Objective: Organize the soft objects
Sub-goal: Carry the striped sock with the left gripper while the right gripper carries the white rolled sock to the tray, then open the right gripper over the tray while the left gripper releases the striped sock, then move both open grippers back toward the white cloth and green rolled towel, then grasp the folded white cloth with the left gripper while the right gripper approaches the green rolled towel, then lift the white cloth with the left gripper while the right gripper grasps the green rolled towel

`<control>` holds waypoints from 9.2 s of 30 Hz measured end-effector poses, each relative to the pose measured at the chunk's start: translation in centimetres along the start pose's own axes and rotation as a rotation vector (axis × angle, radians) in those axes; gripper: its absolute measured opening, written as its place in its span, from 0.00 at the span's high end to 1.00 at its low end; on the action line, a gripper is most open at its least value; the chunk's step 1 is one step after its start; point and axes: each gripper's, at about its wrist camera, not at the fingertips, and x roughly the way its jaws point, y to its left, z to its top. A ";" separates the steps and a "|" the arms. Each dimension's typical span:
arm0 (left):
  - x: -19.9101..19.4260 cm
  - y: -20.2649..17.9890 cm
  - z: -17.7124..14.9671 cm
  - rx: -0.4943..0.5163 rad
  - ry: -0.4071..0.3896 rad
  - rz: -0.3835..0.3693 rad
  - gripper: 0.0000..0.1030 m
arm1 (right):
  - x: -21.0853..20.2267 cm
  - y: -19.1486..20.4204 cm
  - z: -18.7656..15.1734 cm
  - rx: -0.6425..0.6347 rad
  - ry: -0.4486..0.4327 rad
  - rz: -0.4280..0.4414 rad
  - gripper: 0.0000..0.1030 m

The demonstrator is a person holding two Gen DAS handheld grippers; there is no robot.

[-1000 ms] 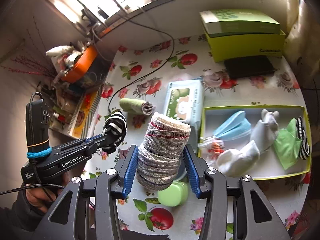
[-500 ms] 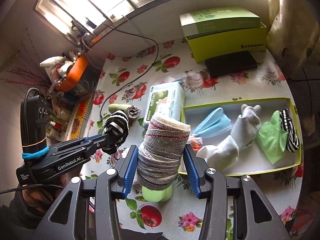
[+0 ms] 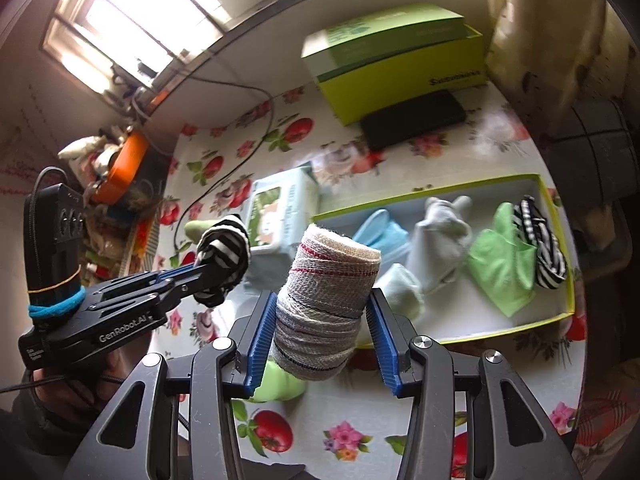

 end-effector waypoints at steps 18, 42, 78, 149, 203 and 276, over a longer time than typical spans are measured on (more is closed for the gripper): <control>2.8 -3.5 1.4 0.063 0.050 -0.038 0.88 | -1.6 -8.5 0.3 0.140 -0.033 -0.116 0.56; 5.7 -5.1 2.4 0.084 0.103 -0.056 0.88 | 4.0 -14.9 3.3 0.097 0.072 -0.275 0.56; 12.5 -13.7 2.7 0.294 0.232 -0.142 0.87 | -0.5 -16.2 -0.6 0.181 0.017 -0.247 0.54; -2.6 6.0 -2.5 -0.081 -0.053 0.123 0.64 | 3.6 8.2 0.6 -0.207 0.097 -0.072 0.54; 8.0 12.1 -9.3 -0.379 0.235 0.131 0.62 | 7.3 10.2 -0.8 -0.254 0.202 -0.018 0.48; 0.1 26.9 -10.2 -0.535 0.028 0.356 0.82 | 27.3 23.4 6.3 -0.724 0.391 -0.055 0.83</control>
